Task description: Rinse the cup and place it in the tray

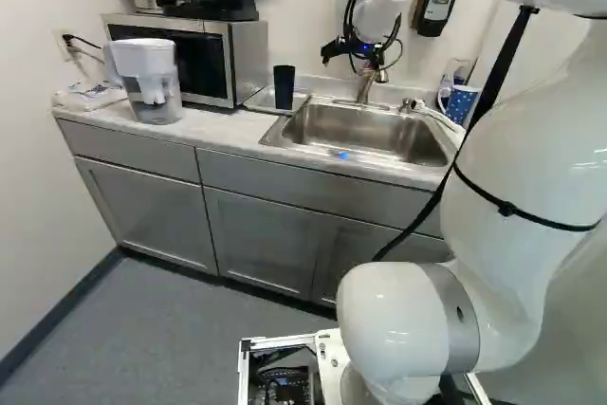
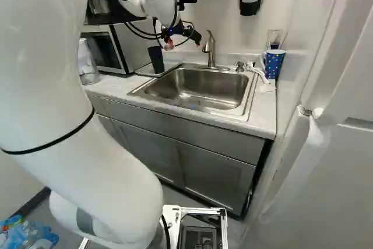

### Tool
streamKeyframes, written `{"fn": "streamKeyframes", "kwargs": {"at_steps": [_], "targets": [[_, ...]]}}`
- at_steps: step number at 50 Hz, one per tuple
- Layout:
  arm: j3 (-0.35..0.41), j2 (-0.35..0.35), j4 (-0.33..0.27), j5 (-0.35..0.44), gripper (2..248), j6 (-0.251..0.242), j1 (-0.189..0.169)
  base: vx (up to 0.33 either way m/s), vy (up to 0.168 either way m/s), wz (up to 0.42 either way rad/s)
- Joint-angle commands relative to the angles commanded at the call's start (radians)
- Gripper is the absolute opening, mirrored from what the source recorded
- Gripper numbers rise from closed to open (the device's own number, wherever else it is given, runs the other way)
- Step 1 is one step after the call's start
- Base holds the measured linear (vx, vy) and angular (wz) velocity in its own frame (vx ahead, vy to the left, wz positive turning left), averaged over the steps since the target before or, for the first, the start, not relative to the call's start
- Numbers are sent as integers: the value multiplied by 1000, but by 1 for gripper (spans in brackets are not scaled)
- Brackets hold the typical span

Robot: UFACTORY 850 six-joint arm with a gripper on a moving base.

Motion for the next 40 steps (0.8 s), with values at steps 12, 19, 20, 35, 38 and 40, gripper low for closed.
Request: {"fn": "streamKeyframes", "kwargs": {"at_steps": [12,19,20,35,38,40], "targets": [[4,4,0,-85,247,0,6,0,0,0],[7,7,0,-135,247,0,9,0,0,0],[7,7,0,-142,247,0,9,0,0,0],[7,7,0,-258,247,0,9,0,0,0],[7,7,0,-281,247,0,9,0,0,0],[7,7,0,-297,247,0,9,0,0,0]]}}
